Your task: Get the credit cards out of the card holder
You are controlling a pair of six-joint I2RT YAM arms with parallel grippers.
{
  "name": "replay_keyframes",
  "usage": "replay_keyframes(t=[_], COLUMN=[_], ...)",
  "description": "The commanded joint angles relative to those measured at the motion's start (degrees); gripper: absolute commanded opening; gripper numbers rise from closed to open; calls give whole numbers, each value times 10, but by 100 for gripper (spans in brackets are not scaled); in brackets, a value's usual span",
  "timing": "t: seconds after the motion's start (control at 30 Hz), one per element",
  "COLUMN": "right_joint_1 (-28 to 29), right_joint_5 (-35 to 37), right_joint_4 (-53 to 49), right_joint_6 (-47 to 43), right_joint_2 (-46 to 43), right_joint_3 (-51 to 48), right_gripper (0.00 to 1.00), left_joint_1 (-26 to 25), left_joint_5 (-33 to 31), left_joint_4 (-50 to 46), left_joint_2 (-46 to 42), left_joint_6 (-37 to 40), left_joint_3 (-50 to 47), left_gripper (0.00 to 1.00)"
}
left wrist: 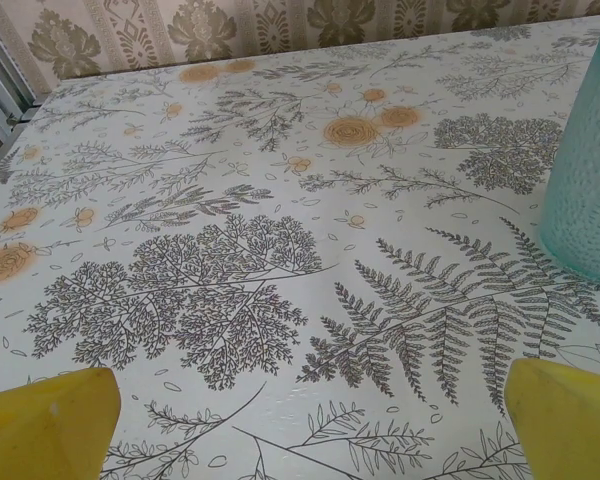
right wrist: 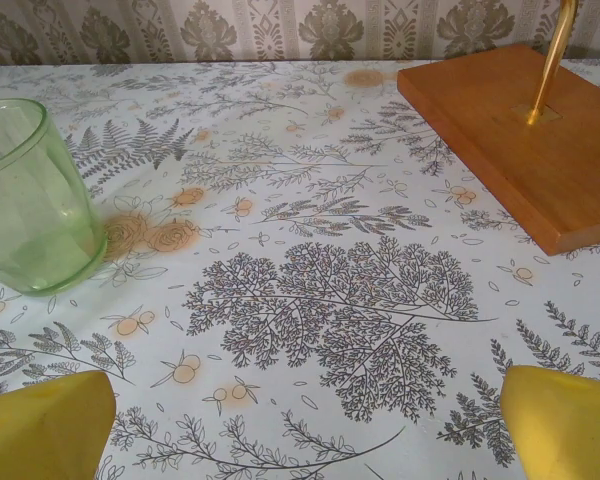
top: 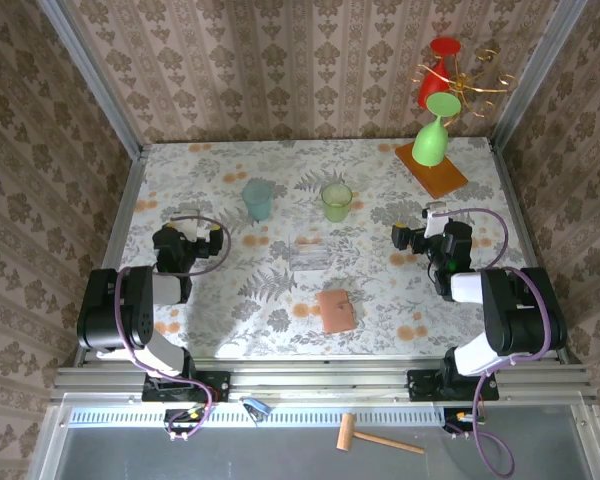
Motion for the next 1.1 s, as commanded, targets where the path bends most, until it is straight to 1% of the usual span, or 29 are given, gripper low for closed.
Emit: replay_keyframes(t=[0.0, 0.63, 0.73, 0.8, 1.07], right_joint_1=[0, 0, 1, 0, 0], right_joint_5=[-10, -10, -10, -10, -10], right_joint_4=[19, 19, 19, 18, 19], right_joint_6=[-7, -7, -6, -6, -7], right_joint_2=[5, 5, 5, 5, 5], right_joint_3=[-7, -7, -7, -7, -6], right_gripper=[100, 100, 100, 100, 100], left_joint_1=[4, 4, 4, 5, 4], left_joint_5=[12, 10, -14, -46, -50], left_joint_4=[13, 14, 2, -6, -4], left_joint_2=[-3, -3, -3, -3, -3], left_joint_6=[10, 10, 0, -11, -13], left_joint_3=[-4, -5, 2, 6, 5], left_gripper=[100, 100, 100, 100, 100])
